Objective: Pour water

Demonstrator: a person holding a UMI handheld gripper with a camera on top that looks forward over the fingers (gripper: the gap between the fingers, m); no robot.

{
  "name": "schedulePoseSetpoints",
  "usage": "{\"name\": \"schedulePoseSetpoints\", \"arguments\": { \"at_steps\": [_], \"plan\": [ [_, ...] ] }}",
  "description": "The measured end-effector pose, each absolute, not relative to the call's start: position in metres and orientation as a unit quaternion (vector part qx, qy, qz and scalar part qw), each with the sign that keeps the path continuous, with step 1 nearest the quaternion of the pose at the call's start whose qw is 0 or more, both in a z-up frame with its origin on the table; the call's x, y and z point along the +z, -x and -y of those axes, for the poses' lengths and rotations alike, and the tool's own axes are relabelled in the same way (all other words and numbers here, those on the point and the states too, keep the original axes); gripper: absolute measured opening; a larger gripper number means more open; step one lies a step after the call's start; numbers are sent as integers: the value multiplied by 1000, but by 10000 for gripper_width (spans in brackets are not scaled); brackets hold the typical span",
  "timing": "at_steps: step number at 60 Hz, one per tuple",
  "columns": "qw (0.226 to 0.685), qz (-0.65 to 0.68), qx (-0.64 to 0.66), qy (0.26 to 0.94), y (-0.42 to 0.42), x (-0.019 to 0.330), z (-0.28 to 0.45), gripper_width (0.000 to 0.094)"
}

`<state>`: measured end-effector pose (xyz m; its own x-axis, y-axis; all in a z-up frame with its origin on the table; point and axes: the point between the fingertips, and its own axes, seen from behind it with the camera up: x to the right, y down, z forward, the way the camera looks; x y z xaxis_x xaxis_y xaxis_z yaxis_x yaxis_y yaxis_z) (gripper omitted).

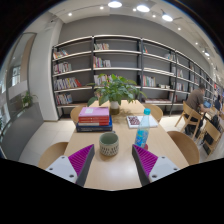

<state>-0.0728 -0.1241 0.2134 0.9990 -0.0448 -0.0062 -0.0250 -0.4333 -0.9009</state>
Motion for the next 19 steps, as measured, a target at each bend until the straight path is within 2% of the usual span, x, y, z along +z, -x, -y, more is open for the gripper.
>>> {"name": "schedulePoseSetpoints", "arguments": {
  "at_steps": [9,19],
  "plan": [
    [540,-14,-7,842,86,235,134,766],
    [545,-11,0,838,97,241,140,767]
  ]
}}
